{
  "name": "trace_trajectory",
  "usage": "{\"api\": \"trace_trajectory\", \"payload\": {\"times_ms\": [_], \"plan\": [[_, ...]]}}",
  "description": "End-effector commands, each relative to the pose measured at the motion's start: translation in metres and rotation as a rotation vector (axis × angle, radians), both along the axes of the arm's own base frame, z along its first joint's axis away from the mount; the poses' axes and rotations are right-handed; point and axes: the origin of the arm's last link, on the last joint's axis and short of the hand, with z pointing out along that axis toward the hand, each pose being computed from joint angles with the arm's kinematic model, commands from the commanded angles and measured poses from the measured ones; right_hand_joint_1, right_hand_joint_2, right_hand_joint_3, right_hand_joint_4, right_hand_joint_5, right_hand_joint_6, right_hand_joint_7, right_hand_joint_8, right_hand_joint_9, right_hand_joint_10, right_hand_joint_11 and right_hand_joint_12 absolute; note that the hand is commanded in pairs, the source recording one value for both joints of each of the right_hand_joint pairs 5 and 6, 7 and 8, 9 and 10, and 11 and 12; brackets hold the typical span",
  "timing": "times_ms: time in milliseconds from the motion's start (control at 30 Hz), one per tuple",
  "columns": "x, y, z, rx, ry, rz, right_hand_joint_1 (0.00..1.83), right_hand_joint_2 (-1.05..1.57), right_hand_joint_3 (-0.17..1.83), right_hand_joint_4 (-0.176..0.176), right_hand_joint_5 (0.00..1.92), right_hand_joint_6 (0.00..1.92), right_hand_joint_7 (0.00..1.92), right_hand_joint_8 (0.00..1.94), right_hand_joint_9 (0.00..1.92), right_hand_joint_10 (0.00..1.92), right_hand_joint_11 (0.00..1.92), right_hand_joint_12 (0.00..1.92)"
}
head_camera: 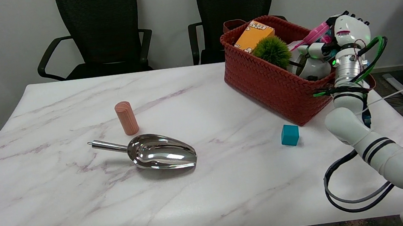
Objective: Place the pink gum jar into the brown storage basket.
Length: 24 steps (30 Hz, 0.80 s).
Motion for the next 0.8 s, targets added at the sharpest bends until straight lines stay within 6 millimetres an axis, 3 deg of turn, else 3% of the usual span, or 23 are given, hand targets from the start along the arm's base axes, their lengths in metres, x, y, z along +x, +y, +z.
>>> {"api": "trace_trajectory", "payload": {"times_ms": [33, 100, 167, 233, 400, 667, 800], "plan": [[-0.002, 0.002, 0.007, -0.036, -0.024, -0.016, 1.17, 0.51, 0.33, 0.000, 0.78, 0.78, 1.04, 1.04, 0.81, 0.81, 0.70, 0.70], [0.000, 0.002, 0.005, -0.035, -0.061, 0.014, 1.14, 0.34, 0.21, 0.000, 0.58, 0.58, 0.83, 0.83, 0.68, 0.68, 0.52, 0.52], [0.005, 0.003, 0.004, -0.036, -0.091, 0.046, 1.02, 0.26, -0.17, 0.000, 0.42, 0.42, 0.67, 0.67, 0.52, 0.52, 0.39, 0.39], [0.011, 0.003, 0.001, -0.027, -0.106, 0.077, 0.92, 0.27, -0.17, 0.000, 0.27, 0.27, 0.54, 0.54, 0.37, 0.37, 0.29, 0.29], [0.020, 0.002, -0.004, -0.014, -0.102, 0.107, 0.84, 0.33, -0.17, 0.000, 0.04, 0.04, 0.38, 0.38, 0.23, 0.23, 0.22, 0.22], [0.038, 0.010, -0.023, 0.032, -0.125, 0.207, 0.72, 0.47, 0.00, 0.000, 0.00, 0.00, 0.26, 0.26, 0.17, 0.17, 0.20, 0.20], [0.056, 0.023, -0.045, 0.102, -0.150, 0.352, 0.62, 0.61, 0.07, 0.000, 0.00, 0.00, 0.22, 0.22, 0.17, 0.17, 0.20, 0.20]]}}
